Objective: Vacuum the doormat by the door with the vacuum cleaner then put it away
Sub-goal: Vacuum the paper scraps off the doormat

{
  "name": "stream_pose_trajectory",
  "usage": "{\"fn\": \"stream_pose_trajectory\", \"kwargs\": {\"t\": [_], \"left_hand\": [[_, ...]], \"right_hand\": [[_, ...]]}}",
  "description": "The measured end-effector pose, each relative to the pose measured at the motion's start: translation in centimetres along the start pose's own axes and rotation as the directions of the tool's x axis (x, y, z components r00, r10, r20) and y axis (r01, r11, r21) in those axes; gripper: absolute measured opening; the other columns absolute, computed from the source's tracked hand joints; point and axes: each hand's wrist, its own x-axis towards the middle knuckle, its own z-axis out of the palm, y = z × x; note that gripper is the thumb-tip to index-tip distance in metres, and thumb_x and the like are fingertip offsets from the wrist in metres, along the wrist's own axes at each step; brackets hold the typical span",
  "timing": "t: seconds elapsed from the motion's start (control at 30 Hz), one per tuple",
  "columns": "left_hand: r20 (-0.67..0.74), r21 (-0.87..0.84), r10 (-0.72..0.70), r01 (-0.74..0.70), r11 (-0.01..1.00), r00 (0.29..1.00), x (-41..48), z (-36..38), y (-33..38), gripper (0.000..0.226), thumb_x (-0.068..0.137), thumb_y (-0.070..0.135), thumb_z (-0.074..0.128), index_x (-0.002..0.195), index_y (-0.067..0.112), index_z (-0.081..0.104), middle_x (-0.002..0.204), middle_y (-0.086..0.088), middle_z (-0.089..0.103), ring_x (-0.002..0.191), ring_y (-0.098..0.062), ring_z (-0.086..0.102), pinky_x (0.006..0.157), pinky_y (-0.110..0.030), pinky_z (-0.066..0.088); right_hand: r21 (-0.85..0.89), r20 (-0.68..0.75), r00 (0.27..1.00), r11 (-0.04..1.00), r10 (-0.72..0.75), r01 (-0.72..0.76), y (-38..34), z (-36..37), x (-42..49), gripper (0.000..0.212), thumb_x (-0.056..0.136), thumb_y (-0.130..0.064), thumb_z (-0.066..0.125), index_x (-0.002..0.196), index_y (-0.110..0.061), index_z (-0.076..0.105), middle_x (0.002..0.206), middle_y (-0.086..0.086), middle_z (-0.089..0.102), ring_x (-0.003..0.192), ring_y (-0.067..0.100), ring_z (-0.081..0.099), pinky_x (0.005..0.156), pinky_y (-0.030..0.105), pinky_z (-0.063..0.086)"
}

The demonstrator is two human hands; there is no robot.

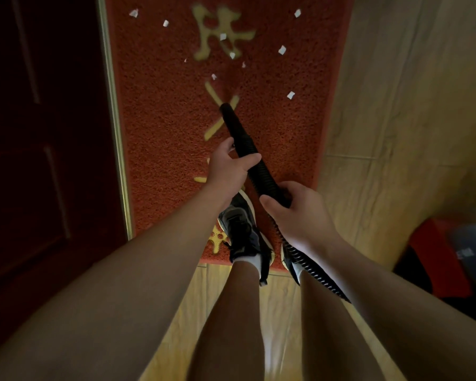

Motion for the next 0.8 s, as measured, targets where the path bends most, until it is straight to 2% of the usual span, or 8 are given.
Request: {"fn": "stream_pose_trajectory", "kwargs": {"t": [0.07,0.2,0.33,0.43,0.6,0.7,0.8], "left_hand": [[0.008,0.012,0.005,-0.006,1.0,1.0,-0.2,0.8,0.1,0.073,0.073,0.033,0.08,0.141,0.018,0.057,0.138,0.002,0.061,0.124,-0.022,0.061,0.108,-0.052,0.05],[-0.001,0.043,-0.011,0.011,0.999,1.0,-0.7,2.5,0.4,0.082,0.077,0.03,0.081,0.151,0.018,0.048,0.149,-0.002,0.054,0.132,-0.024,0.055,0.112,-0.05,0.046],[0.017,0.067,-0.023,0.022,0.998,1.0,-1.3,4.2,0.6,0.095,0.064,0.041,0.08,0.151,0.022,0.047,0.145,-0.002,0.057,0.127,-0.026,0.06,0.108,-0.051,0.05],[0.052,0.085,-0.013,0.008,0.996,0.999,-1.3,5.4,0.4,0.1,0.056,0.05,0.079,0.147,0.022,0.051,0.142,0.004,0.059,0.125,-0.024,0.061,0.107,-0.052,0.05],[0.09,0.126,-0.011,0.0,0.992,0.996,-1.6,7.4,0.5,0.083,0.068,0.04,0.078,0.145,0.02,0.054,0.141,0.006,0.059,0.126,-0.023,0.06,0.108,-0.052,0.05],[0.118,0.137,-0.001,-0.016,0.99,0.993,-1.6,8.2,0.2,0.06,0.084,0.025,0.078,0.14,0.019,0.058,0.137,0.006,0.06,0.122,-0.023,0.061,0.106,-0.051,0.051],[0.126,0.15,0.011,-0.03,0.988,0.992,-1.4,9.0,0.0,0.054,0.085,0.023,0.078,0.136,0.02,0.061,0.133,0.008,0.062,0.119,-0.023,0.063,0.104,-0.052,0.052]], "right_hand": [[0.011,0.0,1.0,1.0,0.005,-0.005,0.5,-0.4,-0.2,0.02,0.092,-0.043,0.064,0.096,-0.024,0.067,0.066,-0.004,0.064,0.06,0.014,0.061,0.054,0.03,0.044],[0.06,-0.003,1.0,0.998,0.013,-0.013,1.4,-1.4,-0.6,0.018,0.092,-0.041,0.063,0.091,-0.024,0.066,0.065,-0.002,0.064,0.06,0.015,0.061,0.054,0.034,0.046],[0.135,-0.016,0.998,0.989,0.056,-0.053,2.6,-2.4,-1.3,0.015,0.09,-0.041,0.066,0.094,-0.027,0.067,0.07,-0.002,0.069,0.062,0.017,0.066,0.06,0.044,0.056],[0.19,-0.031,0.996,0.979,0.084,-0.077,3.7,-3.0,-1.6,0.017,0.088,-0.041,0.069,0.097,-0.027,0.069,0.073,-0.003,0.071,0.064,0.018,0.069,0.063,0.048,0.058],[0.249,-0.029,0.992,0.962,0.12,-0.109,5.2,-3.8,-2.2,0.024,0.087,-0.043,0.069,0.107,-0.03,0.07,0.077,-0.006,0.073,0.065,0.016,0.071,0.063,0.049,0.06],[0.237,-0.043,0.992,0.966,0.118,-0.105,5.8,-4.3,-2.5,0.023,0.089,-0.041,0.069,0.108,-0.029,0.069,0.076,-0.006,0.073,0.063,0.013,0.07,0.063,0.047,0.06],[0.241,-0.054,0.99,0.964,0.128,-0.111,6.2,-4.6,-2.7,0.026,0.09,-0.042,0.069,0.112,-0.029,0.068,0.079,-0.007,0.073,0.063,0.01,0.07,0.062,0.045,0.06]]}}
